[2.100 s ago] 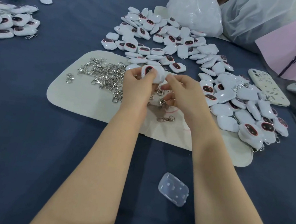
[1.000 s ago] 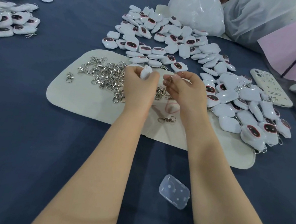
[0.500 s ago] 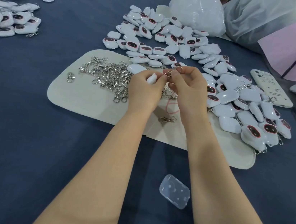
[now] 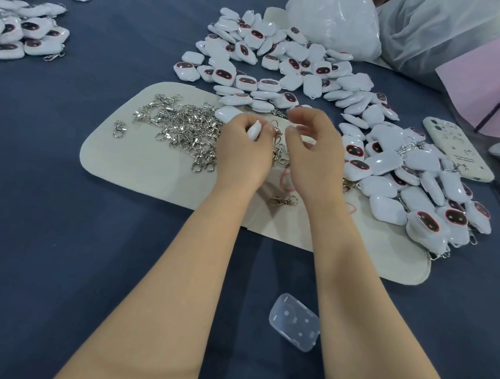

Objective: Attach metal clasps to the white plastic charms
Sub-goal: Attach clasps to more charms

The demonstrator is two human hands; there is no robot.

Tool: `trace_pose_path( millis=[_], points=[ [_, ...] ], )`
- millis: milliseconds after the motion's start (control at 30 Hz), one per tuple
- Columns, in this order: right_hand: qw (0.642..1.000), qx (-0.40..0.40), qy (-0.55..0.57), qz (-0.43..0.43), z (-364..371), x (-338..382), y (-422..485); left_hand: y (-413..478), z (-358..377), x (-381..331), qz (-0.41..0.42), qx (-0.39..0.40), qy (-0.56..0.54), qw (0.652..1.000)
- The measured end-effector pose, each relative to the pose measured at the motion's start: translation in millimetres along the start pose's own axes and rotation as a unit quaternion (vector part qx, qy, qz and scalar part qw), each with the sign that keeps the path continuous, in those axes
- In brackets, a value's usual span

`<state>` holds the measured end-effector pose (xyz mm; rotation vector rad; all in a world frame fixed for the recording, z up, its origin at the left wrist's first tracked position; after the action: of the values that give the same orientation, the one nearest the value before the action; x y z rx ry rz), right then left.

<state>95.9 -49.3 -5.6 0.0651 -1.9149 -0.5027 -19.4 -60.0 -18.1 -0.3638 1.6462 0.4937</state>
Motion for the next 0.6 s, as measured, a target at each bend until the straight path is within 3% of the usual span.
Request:
trace_pose_path(
  millis=[133,600],
  points=[
    [0.999,0.043,-0.007,-0.009,6.6,-0.6,-1.3,-1.4,-0.1,-2.7,0.029,0.002,0.028,0.999],
    [0.999,0.028,-0.011,-0.017,7.9,-0.5,-0.6,-1.5,0.3,-2.0,0.028,-0.003,0.034,0.999]
  ],
)
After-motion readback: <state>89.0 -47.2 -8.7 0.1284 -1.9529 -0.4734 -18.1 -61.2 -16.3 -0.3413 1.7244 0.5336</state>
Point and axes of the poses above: each hand's wrist, its own y-axis towards the middle knuckle, its own z-axis out of the palm, x = y × z, the point moved 5 cm from there along y, towards the middle knuckle, and after that the axes turned 6 degrees about -x, right-handed, at the moved point
